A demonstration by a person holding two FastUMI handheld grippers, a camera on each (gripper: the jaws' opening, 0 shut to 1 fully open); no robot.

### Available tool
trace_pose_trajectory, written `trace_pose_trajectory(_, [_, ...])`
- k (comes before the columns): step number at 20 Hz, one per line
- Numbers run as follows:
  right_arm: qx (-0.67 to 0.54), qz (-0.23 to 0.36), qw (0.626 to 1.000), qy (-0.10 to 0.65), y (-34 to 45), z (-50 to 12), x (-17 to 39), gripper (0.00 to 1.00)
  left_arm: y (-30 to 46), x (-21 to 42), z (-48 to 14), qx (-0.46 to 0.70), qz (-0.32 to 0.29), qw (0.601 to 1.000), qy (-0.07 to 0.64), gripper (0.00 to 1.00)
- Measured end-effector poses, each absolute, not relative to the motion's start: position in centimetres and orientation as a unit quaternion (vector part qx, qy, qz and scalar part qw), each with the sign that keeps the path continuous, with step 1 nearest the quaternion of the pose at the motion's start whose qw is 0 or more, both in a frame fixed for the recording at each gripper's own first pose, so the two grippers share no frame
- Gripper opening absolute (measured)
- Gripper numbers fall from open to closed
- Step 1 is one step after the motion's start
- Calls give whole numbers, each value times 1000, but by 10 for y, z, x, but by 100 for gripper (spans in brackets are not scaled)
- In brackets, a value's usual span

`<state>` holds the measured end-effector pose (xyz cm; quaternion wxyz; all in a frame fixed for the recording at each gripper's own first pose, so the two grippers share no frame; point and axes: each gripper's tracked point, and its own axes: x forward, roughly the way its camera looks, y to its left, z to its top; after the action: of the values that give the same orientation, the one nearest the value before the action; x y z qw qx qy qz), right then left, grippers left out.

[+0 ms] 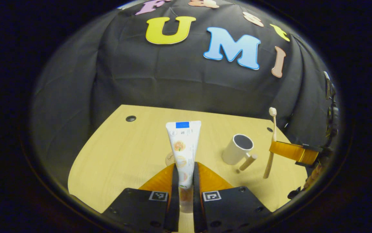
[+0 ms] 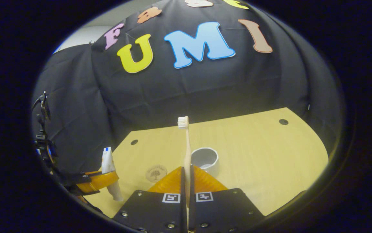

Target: Put the toothbrush and toothpaste on the desktop into the cup, then pick up the cup and place it on the coaster on the desktop.

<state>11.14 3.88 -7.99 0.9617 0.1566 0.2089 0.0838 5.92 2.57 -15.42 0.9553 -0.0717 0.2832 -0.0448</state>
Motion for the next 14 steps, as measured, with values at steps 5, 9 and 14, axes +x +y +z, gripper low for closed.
trace_pose_trajectory(5, [131,75,975,164,28,-63,160,3,25,65,-144,-74,-47,960,267,25])
trace_pose_trajectory(9, [112,62,981,143,22,-61,191,3,24,65,-149,-84,-38,958,270,25])
trace_pose_trajectory(14, [88,70,984,137,27,-75,218,3,24,66,-152,-92,-15,958,270,23])
